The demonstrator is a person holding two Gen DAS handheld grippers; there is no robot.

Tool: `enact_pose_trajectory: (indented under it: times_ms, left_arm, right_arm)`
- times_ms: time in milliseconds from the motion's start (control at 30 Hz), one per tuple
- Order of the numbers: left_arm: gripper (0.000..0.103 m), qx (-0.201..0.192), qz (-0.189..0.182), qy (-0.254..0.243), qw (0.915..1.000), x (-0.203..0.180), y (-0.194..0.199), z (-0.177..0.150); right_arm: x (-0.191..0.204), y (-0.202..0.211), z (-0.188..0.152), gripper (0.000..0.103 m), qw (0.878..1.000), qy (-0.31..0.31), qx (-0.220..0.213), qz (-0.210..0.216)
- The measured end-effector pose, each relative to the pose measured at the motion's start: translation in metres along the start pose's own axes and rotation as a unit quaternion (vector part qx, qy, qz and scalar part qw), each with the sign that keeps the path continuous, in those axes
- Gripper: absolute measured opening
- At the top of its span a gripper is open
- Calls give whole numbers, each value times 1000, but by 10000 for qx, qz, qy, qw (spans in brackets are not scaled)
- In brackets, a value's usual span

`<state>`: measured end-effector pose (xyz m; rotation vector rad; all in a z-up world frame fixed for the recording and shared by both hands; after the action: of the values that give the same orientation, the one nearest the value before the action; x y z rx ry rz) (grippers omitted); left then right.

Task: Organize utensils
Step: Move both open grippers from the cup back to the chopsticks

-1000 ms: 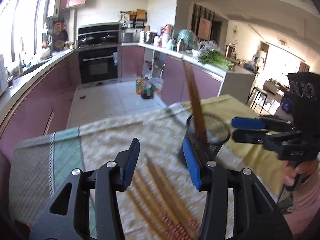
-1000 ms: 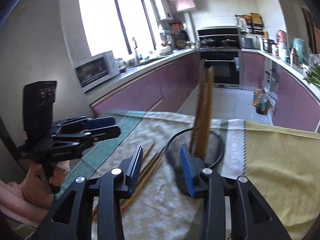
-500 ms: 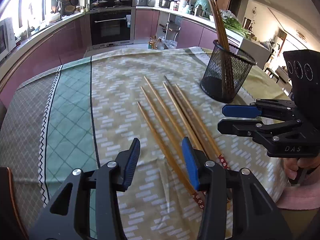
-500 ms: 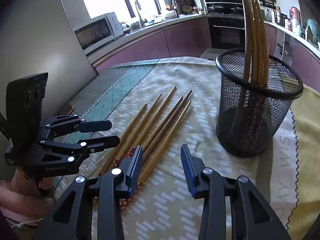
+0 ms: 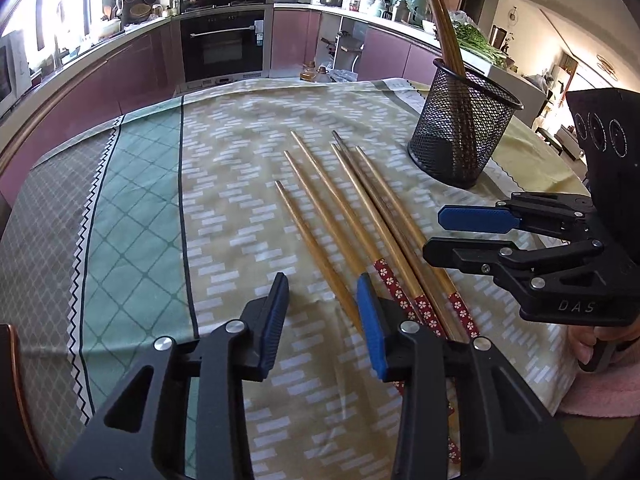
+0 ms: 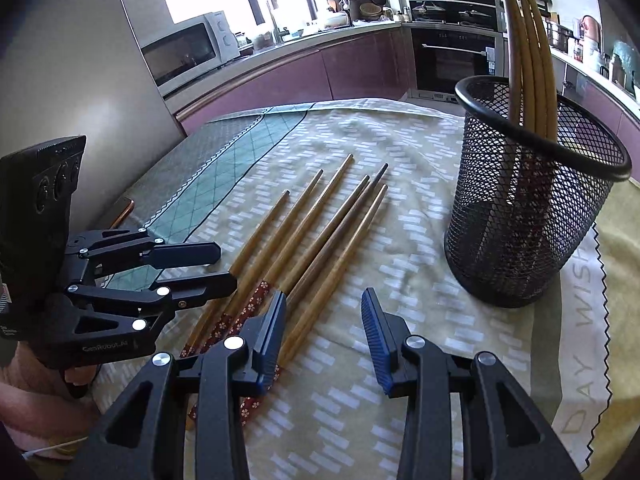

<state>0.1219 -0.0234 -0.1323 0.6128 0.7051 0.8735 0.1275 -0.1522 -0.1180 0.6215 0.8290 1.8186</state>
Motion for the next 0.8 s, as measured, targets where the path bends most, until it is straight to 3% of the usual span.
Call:
enact_pose_trajectory:
  times_ms: [267,533,800]
  left_arm:
    - [29,-8,67,-31,10000,1,-1,1]
    - [17,-25,183,-13,9998,4,-6,7]
    - [16,-25,234,40,9997,5,-8,10]
  right_arm:
    - [2,-1,-1,36,9998,98,18,-159]
    - [-6,1,-3,22,9994,138,53,-321]
    - [-12,-2,-1,20,9990,69,90,-429]
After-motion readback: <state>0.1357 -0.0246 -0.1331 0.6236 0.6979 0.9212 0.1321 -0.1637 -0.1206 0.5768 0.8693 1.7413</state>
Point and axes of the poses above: each gripper's, at about its wrist camera, not at the fingertips, and y roughly against the way its jaws point, x to its left, z to its top, the point moved 5 cm from there along -y, roughly the way its jaws point, and after that the axes turned 14 degrees about -z, right-handed, at the moved point
